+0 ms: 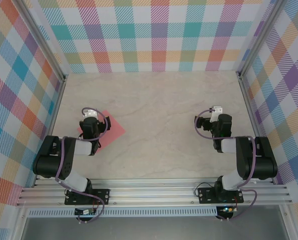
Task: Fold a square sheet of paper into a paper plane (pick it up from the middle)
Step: Move the square sheet of paper to the center of the table.
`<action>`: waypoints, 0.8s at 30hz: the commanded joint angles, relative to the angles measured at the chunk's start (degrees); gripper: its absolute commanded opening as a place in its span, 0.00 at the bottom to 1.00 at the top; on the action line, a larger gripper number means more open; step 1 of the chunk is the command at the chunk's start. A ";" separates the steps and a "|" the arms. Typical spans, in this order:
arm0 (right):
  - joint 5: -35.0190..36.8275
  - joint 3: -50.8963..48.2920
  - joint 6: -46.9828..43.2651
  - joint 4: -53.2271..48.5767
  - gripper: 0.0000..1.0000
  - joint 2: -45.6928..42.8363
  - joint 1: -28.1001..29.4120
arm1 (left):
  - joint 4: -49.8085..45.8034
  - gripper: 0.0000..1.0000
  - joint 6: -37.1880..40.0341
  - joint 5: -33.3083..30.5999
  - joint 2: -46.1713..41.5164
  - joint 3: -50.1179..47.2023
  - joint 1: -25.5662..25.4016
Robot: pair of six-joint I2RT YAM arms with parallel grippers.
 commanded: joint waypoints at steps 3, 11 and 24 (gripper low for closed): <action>-0.07 1.28 -0.10 0.29 1.00 0.09 -0.18 | 1.68 1.00 0.58 0.31 -0.28 0.22 0.39; -0.62 1.39 0.18 0.07 1.00 0.05 -0.58 | 1.54 1.00 0.55 0.47 -0.19 0.26 0.35; -1.03 4.53 -0.02 -8.11 1.00 -3.81 -0.51 | -8.26 1.00 -1.06 -0.73 -9.77 1.07 0.82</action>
